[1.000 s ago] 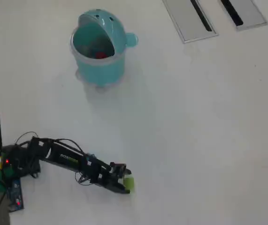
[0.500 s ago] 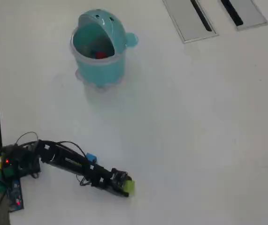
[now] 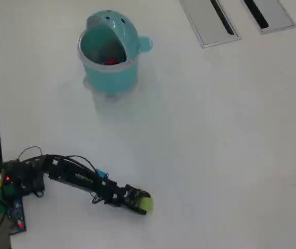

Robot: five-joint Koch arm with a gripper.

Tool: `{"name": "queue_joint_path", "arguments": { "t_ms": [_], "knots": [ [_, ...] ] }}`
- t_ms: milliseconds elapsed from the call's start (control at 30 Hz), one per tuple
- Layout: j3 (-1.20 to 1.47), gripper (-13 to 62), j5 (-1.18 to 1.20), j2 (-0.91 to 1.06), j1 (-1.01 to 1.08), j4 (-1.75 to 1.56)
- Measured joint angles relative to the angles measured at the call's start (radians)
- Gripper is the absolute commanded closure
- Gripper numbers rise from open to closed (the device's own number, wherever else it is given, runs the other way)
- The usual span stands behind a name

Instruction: Grasp RGB lego blocks and put them in the bin one by one.

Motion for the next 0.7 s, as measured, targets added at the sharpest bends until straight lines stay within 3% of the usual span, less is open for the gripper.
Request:
{"name": "queue_joint_path", "arguments": {
  "t_ms": [700],
  "knots": [
    [0.388, 33.0, 0.089, 0.525, -0.344, -0.106]
  ]
}}
